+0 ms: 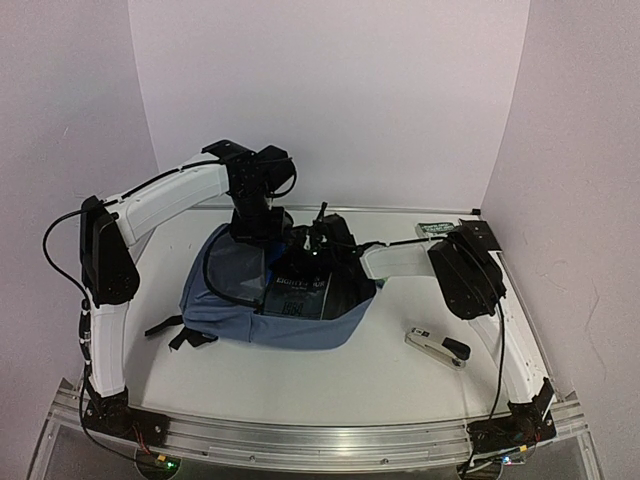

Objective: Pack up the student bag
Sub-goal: Place the book in the student bag.

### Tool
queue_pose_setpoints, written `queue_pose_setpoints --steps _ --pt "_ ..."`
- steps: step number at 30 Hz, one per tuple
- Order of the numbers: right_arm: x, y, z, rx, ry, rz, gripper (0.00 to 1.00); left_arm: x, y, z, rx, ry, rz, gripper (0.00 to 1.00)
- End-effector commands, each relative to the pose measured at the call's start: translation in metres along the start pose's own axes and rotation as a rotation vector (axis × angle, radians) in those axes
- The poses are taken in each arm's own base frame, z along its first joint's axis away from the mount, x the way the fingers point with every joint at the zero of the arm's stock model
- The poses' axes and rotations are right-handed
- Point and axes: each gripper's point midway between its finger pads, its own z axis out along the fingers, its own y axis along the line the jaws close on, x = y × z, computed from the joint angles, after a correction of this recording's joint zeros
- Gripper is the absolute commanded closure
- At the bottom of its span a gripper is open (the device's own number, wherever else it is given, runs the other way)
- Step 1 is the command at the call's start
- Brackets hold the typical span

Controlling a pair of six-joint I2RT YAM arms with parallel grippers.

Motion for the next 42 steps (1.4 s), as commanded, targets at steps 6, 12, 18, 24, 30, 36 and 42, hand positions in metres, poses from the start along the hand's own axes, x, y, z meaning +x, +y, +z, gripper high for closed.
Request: queue_pose_setpoints --steps 6,12,18,24,30,36,42 --pt "-0.017 0.06 -0.013 -0.16 -0.039 -0.155 0.51 -0.015 0.004 -0.016 0.046 -0.038 -0.042 1.0" --pt "-0.03 0.066 -0.085 -0.106 -0.055 -0.216 0.31 -0.013 0.029 -0.011 0.018 -0.014 -0.102 0.85" --pt "-0.034 0.084 -0.145 -0.099 -0.021 -0.323 0.21 -0.007 0.036 -0.005 0.02 0.009 -0.106 0.52" --pt "-0.082 0.027 -0.242 0.264 -0.088 -0.519 0.07 -0.019 0.028 -0.025 0.072 -0.039 -0.089 0.24" --pt "-0.15 -0.05 -0.36 0.683 -0.202 -0.567 0.03 -0.03 0.028 -0.052 0.075 -0.088 -0.06 0.0" --pt "-0.182 -0.123 -0.414 0.909 -0.158 -0.54 0.03 -0.032 0.035 -0.058 0.049 -0.1 -0.063 0.0" --pt "-0.208 -0.167 -0.411 0.969 -0.109 -0.527 0.02 -0.03 0.032 -0.056 0.059 -0.092 -0.065 0.0"
